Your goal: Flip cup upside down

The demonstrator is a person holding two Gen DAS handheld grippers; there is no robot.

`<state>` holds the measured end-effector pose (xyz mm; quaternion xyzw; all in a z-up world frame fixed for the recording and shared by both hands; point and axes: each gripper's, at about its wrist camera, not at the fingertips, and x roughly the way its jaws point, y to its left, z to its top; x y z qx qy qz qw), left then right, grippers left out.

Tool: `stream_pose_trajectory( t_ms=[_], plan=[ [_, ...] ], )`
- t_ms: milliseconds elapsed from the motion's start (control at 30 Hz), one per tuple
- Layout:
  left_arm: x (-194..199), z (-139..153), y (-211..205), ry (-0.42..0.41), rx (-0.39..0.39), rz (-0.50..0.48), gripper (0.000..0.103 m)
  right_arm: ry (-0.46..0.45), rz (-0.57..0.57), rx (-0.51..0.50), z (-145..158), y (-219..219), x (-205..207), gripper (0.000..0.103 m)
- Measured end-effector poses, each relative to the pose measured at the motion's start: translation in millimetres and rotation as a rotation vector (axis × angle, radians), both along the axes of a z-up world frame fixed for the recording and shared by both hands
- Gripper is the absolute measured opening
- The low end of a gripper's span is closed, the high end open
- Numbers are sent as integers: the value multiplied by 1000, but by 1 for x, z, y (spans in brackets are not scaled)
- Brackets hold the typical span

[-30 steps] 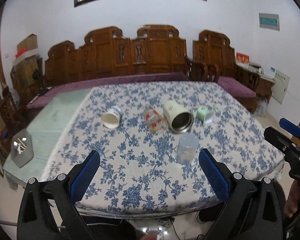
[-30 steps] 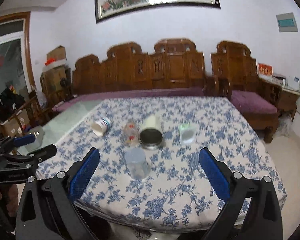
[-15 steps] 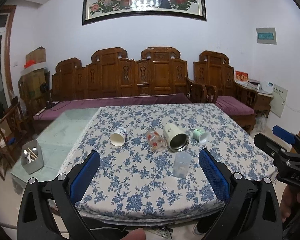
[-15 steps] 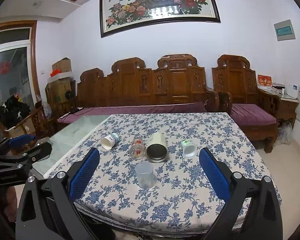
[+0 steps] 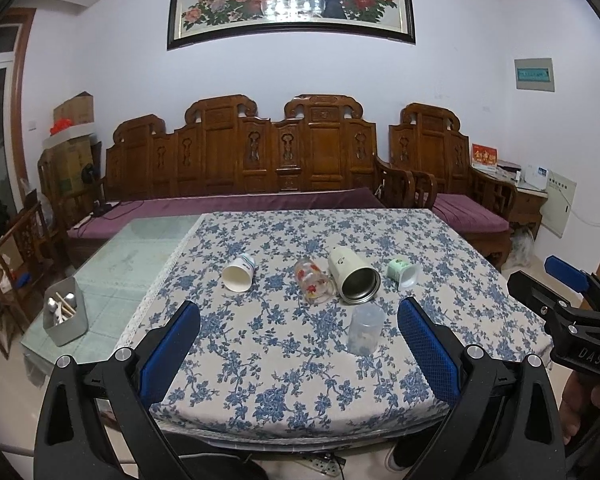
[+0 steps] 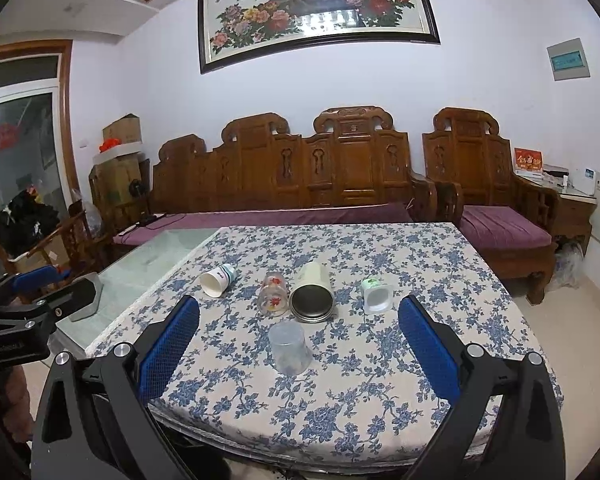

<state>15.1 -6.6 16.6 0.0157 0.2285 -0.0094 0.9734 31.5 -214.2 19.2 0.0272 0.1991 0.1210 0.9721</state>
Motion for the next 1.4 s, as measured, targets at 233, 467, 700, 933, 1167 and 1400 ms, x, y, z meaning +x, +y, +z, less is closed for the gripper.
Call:
stream_pose_trajectory(
  t_ms=[233, 467, 700, 933, 1167, 1400],
  plan=[
    [-1, 2, 0, -3, 2, 1, 95, -4, -5, -5, -2, 2, 1, 100],
    [-3, 3, 0, -9, 9, 8, 95, -6, -6, -6, -3, 2, 0, 100],
    [-4, 5, -2, -15, 14, 13, 95, -8, 3, -1, -3, 4, -1, 100],
    [-4, 5, -1, -16, 14, 12, 95, -9, 6, 3, -3, 5, -2, 100],
    [-7, 8, -2, -22, 15, 11, 95, -10, 8, 3, -2, 6, -3, 100],
    [-7, 9, -2, -24, 16, 11, 95, -8, 8, 4, -2, 6, -3, 100]
  ],
)
